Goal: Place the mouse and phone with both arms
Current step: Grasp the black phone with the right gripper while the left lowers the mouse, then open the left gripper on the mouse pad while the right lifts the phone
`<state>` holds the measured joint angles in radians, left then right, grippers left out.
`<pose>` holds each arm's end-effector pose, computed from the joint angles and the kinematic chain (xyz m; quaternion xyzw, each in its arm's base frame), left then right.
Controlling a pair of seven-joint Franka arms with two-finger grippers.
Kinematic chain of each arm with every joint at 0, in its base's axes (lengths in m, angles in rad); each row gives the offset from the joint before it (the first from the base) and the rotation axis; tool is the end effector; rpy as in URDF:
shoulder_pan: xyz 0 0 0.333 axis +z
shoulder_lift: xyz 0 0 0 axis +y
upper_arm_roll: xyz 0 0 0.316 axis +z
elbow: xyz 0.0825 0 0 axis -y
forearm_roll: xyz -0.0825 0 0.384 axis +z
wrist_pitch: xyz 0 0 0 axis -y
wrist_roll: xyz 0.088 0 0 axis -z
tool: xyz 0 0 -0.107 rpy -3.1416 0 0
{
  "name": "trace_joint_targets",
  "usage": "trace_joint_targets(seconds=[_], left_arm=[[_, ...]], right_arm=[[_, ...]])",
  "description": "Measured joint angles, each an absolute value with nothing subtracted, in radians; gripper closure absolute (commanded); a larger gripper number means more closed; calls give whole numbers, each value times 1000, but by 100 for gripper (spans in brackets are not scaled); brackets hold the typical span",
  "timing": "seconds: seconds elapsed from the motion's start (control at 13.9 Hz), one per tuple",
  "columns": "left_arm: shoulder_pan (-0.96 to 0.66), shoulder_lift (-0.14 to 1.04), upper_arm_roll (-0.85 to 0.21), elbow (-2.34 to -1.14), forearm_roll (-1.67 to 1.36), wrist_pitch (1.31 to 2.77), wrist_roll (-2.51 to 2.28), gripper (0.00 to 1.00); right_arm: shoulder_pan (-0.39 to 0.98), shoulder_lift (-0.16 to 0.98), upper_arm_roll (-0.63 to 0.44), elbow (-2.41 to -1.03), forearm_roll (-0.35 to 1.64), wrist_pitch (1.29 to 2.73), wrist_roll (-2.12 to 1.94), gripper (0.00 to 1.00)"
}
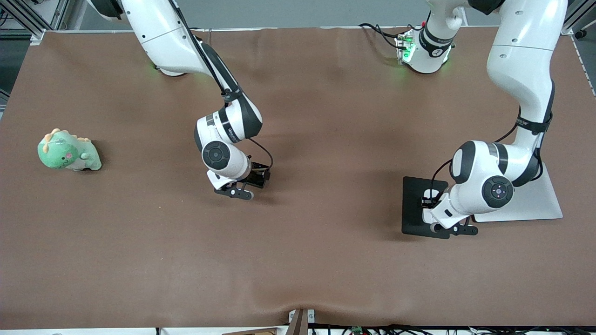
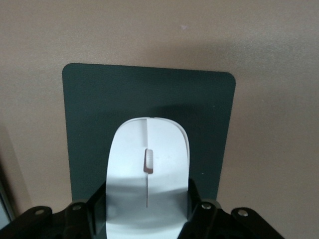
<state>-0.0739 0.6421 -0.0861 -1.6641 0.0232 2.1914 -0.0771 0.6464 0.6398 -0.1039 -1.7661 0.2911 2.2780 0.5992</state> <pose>0.6633 -0.1002 0.2251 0.9974 -0.0416 -0.0578 0.0104 0.5493 0.3446 0.1928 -0.9882 0.1208 0.0895 0.0292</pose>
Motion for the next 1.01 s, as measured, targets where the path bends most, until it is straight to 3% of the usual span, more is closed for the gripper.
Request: trace_joint_targets(seconds=[0.14,0.29,0.43,0.5,0.58,0.79,0.86,0.94,1.01], left_arm=[[-74,652,-86,-1664,23,2198,-77,79],[-74,668,-86,-1664,23,2224,-77,55],[-77,692,-87,-1664,23,2264,-77,37],[-78,704,-88,-1664,23,2281,-77,11],[-78,713,-88,-1664,23,2291,-77,0],[-77,719,-88,-1664,23,2298,-77,0],[-76,719,-88,-1664,23,2298,-77,0],[-75,719,-88,-1663,23,2298,-77,0],[-74,718,-88,-1662,23,2298,-77,0]], right_arm=[[655,640,-104,-1769,291,2289,625,0],[662,640,-104,-1772,290,2299,629,0],[670,640,-104,-1776,279,2302,630,0],[671,640,-104,-1778,272,2304,630,0],[672,640,-104,-1780,270,2310,630,0],[679,644,-104,-1793,267,2345,636,3],[683,648,-104,-1796,260,2357,642,36],[687,652,-104,-1797,247,2368,649,88],[689,657,-104,-1798,237,2373,655,100]])
